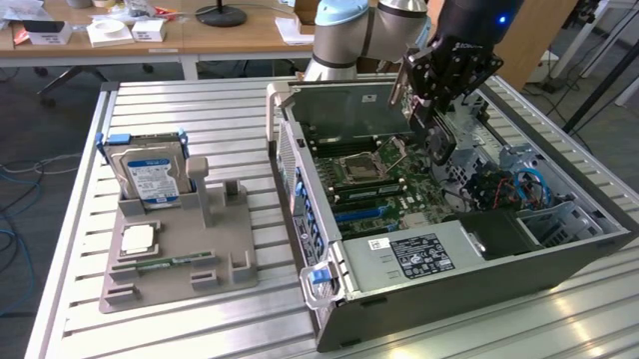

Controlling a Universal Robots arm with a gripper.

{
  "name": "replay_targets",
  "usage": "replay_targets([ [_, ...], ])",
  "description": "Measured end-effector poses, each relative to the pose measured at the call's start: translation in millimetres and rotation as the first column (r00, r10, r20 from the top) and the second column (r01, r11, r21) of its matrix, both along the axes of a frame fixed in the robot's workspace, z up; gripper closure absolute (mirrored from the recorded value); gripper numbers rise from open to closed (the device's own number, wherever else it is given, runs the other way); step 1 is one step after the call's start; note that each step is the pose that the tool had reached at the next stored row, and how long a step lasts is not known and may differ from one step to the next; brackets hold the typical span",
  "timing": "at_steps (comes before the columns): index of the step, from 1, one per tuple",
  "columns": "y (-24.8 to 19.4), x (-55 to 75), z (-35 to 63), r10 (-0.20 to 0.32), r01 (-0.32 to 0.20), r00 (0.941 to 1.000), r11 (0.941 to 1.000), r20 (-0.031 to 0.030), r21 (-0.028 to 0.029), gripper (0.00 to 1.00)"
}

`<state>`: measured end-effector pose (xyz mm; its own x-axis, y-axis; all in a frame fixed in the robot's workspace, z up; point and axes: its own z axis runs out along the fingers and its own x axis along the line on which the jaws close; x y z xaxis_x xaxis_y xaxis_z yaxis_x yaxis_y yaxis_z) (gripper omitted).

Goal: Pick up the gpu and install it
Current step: 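Pick up the gpu and move the gpu toward the slot, then insert the gpu into the slot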

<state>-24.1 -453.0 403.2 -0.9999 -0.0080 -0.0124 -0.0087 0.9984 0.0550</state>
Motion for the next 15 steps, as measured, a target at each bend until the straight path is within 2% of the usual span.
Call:
replay_targets([
  [15, 0.0, 0.0, -2.4, 0.002, -0.002, 1.0000, 1.0000, 0.0000, -0.0001, 0.74],
])
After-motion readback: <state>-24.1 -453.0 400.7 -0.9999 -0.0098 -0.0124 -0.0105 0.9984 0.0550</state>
